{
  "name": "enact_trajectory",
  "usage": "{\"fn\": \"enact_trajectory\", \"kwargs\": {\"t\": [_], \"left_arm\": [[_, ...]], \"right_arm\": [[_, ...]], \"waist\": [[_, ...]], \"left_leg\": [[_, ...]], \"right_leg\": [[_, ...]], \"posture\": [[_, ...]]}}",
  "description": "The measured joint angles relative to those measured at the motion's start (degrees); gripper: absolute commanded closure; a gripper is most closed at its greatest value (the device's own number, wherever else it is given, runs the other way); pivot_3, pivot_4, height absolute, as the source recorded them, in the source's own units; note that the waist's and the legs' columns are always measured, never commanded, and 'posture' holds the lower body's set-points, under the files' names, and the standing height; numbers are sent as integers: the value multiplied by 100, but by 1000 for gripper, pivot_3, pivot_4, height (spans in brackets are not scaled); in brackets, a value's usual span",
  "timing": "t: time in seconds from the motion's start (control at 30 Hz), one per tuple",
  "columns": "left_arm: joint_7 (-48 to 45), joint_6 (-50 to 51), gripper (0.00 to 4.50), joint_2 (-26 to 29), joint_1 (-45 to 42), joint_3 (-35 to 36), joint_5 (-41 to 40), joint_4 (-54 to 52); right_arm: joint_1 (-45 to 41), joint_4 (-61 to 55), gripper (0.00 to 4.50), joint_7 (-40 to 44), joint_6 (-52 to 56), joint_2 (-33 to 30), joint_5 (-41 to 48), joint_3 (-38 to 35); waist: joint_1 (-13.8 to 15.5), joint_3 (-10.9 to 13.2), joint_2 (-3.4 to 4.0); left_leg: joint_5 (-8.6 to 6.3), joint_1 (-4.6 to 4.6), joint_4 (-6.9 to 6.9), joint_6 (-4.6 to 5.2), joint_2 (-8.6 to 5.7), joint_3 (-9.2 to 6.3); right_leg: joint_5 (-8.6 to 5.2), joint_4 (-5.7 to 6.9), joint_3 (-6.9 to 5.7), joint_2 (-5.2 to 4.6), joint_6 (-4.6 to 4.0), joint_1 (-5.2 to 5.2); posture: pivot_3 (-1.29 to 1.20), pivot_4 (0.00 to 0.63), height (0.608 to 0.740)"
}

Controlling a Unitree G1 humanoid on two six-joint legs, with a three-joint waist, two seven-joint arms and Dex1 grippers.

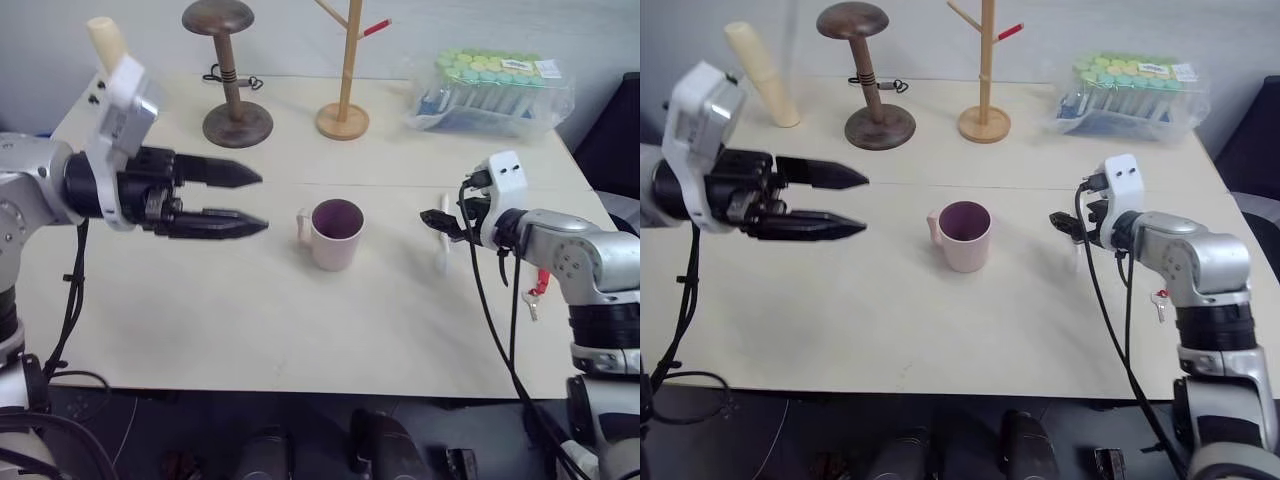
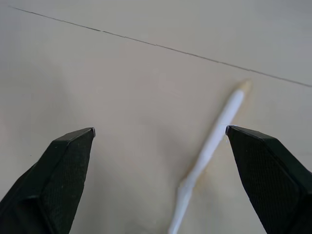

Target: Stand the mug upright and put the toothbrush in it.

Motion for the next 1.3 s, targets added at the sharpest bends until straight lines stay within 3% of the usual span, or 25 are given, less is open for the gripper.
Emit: {"fn": "enact_trajectory", "kwargs": {"t": [0.1, 0.23, 0.33, 0.47, 0.63, 0.8, 0.93, 1.1, 1.2, 1.3], "left_arm": [[121, -146, 757, -223, 22, -183, 202, 83], [283, -162, 757, -416, 104, -178, 207, 82], [384, -165, 757, -461, 239, -160, 207, -24], [509, -167, 757, -587, 309, -131, 195, -45], [789, -106, 757, -803, 316, -38, 73, -57], [897, -44, 757, -823, 317, -10, 14, -77], [912, 15, 757, -797, 320, 73, -55, -165], [1005, 129, 757, -810, 311, 104, -160, -276], [1071, 148, 722, -819, 281, 108, -172, -276], [1097, 161, 722, -823, 253, 107, -178, -276]], "right_arm": [[-144, 10, 0, 416, -633, -221, -587, 502], [-561, 83, 0, 1987, -1574, -1106, -1168, 1246], [-1110, 795, 0, 3251, -3083, -1750, -2106, 1904], [-1915, 2137, 0, 3796, -5148, -1757, -3532, 2726], [-2926, 3846, 0, 3554, -7775, -1064, -5415, 3840], [-3412, 4928, 0, 2886, -9475, -408, -6767, 4687], [-3868, 5553, 0, 1894, -10188, -70, -7860, 5285], [-4012, 5996, 0, 1264, -10648, 235, -8541, 5593], [-4071, 6213, 651, 1038, -10704, 353, -8765, 5686], [-4080, 6434, 1685, 970, -10712, 415, -8865, 5711]], "waist": [[-82, 2, 2], [-130, 4, 5], [-165, 4, 5], [-223, 4, 5], [-366, 5, 6], [-369, 6, 9], [-368, 7, 10], [-374, 7, 10], [-383, 5, 7], [-391, 3, 4]], "left_leg": [[0, -4, 0, 0, -1, 7], [0, -4, 0, 0, 3, 7], [0, -2, 0, 0, 2, 8], [0, 0, 0, -1, 5, 11], [3, -1, -7, -6, 9, 8], [3, -9, 1, -6, 8, -3], [3, -11, 2, -6, 7, -25], [3, -10, 5, -6, 5, -62], [3, -5, 12, -6, 6, -74], [3, -3, 18, -6, 7, -79]], "right_leg": [[0, -7, 0, -1, 0, -5], [0, -9, 1, 0, 1, -6], [0, -11, 5, -2, 1, -4], [1, -8, 8, -3, 2, -5], [-1, -5, 7, -6, -1, -11], [-2, 1, 3, -13, -3, -16], [-4, 5, 2, -17, -7, -15], [-5, 12, 1, -17, -10, -13], [-6, 14, -3, -16, -10, -2], [-6, 14, -4, -16, -10, 7]], "posture": [[0, 150, 740], [0, 150, 740], [0, 150, 740], [0, 150, 740], [0, 150, 740], [0, 150, 740], [0, 150, 740], [0, 150, 740], [0, 150, 740], [0, 150, 740]]}}
